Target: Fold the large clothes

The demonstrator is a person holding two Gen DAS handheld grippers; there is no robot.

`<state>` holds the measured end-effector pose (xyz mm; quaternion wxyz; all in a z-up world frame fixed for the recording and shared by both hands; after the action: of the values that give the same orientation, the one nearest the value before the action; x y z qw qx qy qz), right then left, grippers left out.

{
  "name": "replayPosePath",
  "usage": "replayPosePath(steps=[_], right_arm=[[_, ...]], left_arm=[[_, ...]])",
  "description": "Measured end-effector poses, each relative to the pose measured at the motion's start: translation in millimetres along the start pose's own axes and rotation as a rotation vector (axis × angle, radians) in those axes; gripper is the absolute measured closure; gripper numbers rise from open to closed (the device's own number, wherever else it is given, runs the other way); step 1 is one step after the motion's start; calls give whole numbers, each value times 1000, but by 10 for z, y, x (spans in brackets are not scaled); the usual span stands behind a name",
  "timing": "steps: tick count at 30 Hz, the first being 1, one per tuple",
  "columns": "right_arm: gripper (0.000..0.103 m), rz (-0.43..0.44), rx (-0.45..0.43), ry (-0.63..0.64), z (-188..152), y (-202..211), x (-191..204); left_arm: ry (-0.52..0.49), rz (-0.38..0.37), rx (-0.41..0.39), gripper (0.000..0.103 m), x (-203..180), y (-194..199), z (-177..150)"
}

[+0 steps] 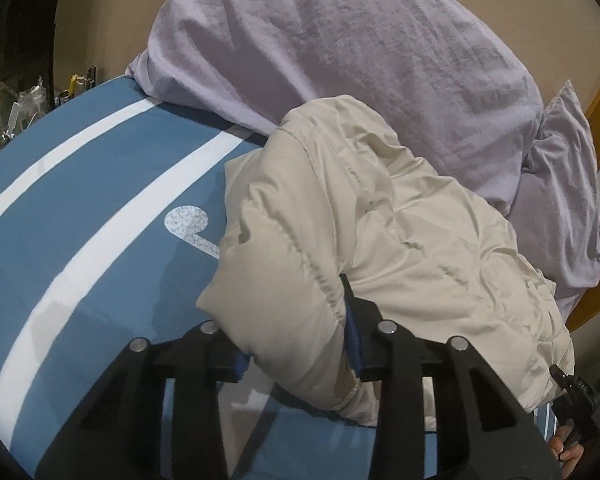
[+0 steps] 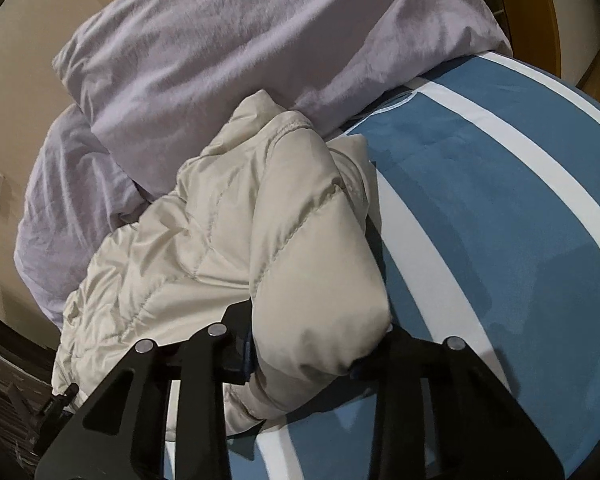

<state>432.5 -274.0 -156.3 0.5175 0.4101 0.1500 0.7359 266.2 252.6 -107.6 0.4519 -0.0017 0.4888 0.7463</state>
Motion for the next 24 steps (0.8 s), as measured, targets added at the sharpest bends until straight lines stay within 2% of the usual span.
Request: replayPosePath(steps=[7,18,24], right_arm=[[70,53,13,3,-188,236,36],[70,124,36,13,-915,706,150],[70,128,46,42,-1113,905,206]], left_arm=[[-16,-8,4,67,231,370,-133],[-12,-19,0,66,824,1050,-528],[-2,-27,0,65,1057,1293,-733]])
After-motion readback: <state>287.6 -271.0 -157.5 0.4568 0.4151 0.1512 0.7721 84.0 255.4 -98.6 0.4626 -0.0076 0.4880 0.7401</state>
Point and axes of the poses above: each gripper's, at about its wrist camera, not at the fingertips, and y roughly against the way its jaws point, x to its left, z to its top, the point moved 3 cm from there along -y, roughly the way its jaws point, and after that the axes turned 10 degrees about y, right-handed, at the moved point
